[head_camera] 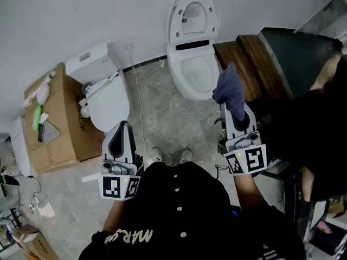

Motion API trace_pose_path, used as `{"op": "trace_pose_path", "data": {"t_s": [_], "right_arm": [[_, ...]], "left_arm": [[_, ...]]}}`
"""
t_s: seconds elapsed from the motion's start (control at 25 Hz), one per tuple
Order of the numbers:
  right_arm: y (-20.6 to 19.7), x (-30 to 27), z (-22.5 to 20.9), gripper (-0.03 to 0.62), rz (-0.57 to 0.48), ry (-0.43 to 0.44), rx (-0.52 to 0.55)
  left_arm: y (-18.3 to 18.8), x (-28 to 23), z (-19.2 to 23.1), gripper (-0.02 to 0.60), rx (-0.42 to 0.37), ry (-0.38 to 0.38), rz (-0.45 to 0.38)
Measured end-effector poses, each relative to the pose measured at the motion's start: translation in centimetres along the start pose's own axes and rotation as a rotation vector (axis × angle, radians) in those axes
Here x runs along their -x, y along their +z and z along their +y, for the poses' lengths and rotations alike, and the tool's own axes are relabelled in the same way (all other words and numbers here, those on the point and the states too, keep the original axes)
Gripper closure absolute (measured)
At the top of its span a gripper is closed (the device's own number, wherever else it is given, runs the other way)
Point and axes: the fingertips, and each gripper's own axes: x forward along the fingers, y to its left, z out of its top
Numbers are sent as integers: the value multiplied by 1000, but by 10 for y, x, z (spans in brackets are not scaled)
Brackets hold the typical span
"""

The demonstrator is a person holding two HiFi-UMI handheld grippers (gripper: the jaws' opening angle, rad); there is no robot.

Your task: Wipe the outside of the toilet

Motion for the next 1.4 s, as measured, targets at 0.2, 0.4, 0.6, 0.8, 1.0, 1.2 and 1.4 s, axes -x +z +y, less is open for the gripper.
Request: {"op": "trace_pose_path", "data": {"t_s": [0.2,0.4,0.6,0.8,1.0,1.2,1.4], "right_arm": [[-1,-5,1,537,9,5,12],[-1,-5,4,537,3,7,6],[7,0,-3,536,-42,13,-94],[4,5,-16,535,-25,-27,-52],[-1,14,-31,535,-16,-20,-48],[-10,26,-50,535,-5,14,-29],[-18,28,-63,535,2,26,-32]], "left_arm": [[-2,-3,2,570,-3,0,3],[-3,-2,3,571,2,2,3],[-3,-3,1,571,5,2,7],[-7,-3,-4,571,0,9,14],[-12,-6,-17,571,-7,26,24],[-25,-4,-44,571,0,54,23],[-38,-4,-61,571,9,74,26]]}}
